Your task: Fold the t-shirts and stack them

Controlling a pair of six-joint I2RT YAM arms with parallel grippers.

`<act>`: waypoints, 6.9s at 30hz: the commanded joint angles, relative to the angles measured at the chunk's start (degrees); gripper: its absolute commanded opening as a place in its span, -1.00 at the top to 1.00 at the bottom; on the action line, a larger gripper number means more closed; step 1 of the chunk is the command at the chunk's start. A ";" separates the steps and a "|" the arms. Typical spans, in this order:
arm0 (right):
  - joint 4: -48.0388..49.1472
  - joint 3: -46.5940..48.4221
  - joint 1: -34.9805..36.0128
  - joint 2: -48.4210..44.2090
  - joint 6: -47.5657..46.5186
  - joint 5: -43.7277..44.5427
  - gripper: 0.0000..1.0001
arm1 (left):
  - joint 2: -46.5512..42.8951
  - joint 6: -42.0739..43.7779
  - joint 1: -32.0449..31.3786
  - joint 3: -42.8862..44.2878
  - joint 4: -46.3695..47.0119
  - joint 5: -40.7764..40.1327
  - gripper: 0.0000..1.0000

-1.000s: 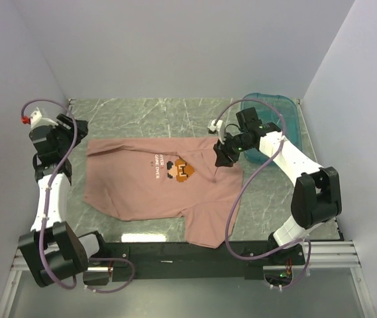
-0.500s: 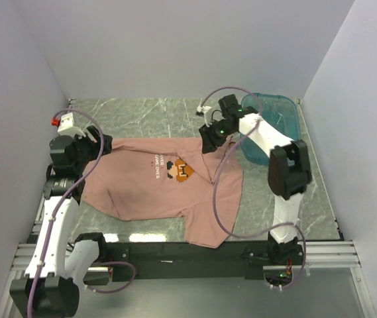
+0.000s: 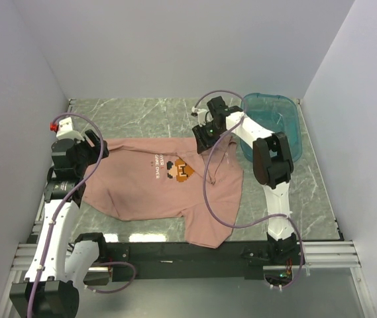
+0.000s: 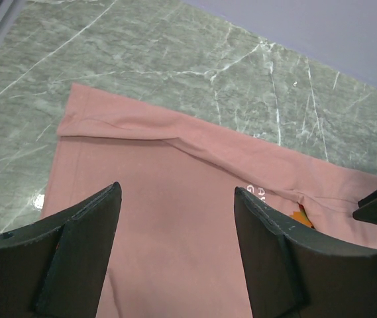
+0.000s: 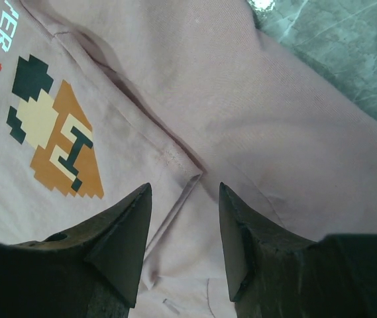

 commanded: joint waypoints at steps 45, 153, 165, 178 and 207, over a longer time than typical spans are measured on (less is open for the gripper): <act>-2.79 -5.17 5.07 -7.75 -4.47 -7.15 0.91 | 0.46 -0.04 -0.26 0.04 0.86 -1.40 -0.48; 7.23 -15.10 30.56 -6.61 -11.24 38.02 0.32 | 1.86 -15.33 12.75 -1.10 -3.71 -3.77 -0.64; 6.09 -13.26 30.56 -6.61 -10.28 34.68 0.88 | 1.69 -15.42 12.75 -1.10 -3.80 -4.03 -0.64; 5.03 -7.90 30.39 -5.65 -7.73 29.14 1.00 | 1.51 -15.51 12.75 -1.10 -3.80 -4.12 -0.64; -4.46 -5.34 20.82 -15.65 -14.67 6.13 0.22 | 22.48 -23.32 16.79 -0.50 5.95 10.29 -0.48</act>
